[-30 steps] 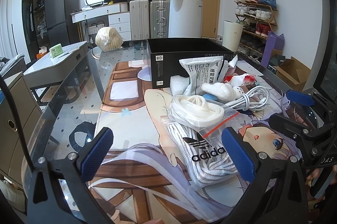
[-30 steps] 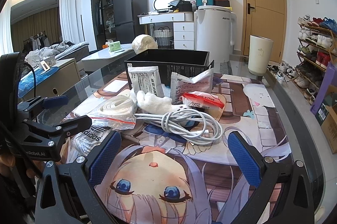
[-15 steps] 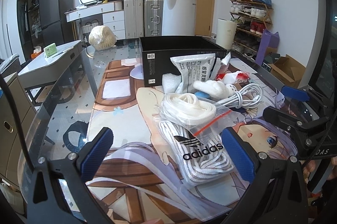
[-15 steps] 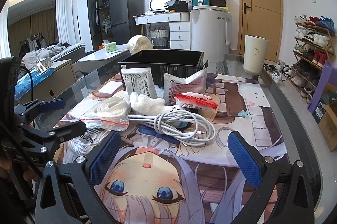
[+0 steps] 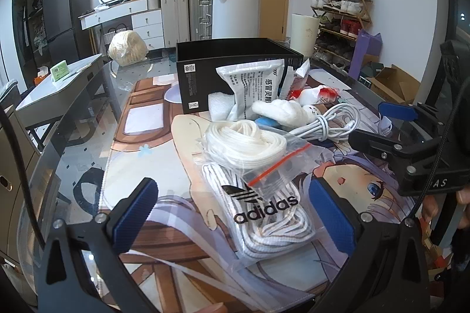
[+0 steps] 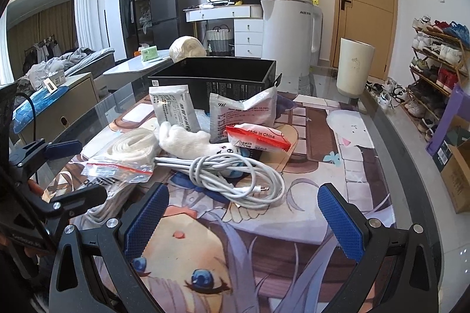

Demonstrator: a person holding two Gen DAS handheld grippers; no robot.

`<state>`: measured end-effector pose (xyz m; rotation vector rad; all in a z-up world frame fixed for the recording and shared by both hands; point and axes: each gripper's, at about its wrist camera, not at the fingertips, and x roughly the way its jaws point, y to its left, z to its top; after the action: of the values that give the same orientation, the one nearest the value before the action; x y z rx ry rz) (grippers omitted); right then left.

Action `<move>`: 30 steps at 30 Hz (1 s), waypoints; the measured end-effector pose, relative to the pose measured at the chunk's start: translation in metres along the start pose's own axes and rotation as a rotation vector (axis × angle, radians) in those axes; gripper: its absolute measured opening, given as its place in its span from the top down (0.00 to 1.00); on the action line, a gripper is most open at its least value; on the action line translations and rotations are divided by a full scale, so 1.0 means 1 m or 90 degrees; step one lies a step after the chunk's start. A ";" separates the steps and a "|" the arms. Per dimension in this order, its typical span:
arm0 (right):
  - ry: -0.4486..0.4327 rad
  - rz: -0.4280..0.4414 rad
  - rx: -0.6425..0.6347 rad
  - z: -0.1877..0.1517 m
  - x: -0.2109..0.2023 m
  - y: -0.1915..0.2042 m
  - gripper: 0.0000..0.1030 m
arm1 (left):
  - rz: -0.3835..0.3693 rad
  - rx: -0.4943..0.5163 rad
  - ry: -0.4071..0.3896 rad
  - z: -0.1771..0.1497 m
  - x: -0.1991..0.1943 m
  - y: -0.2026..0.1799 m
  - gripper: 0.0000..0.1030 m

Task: Organize soft objects
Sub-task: 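Close the left gripper on the Adidas shoelace bag while the right grasps the white cable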

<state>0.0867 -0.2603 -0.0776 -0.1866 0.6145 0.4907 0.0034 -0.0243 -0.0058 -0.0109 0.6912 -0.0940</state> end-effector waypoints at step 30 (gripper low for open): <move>0.124 0.033 -0.033 0.017 0.049 0.010 0.00 | -0.026 -0.007 0.062 -0.001 0.028 0.002 0.00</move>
<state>0.1253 -0.2275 -0.0932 -0.2712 0.7994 0.5428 0.0248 -0.0252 -0.0242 -0.0313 0.7898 -0.1302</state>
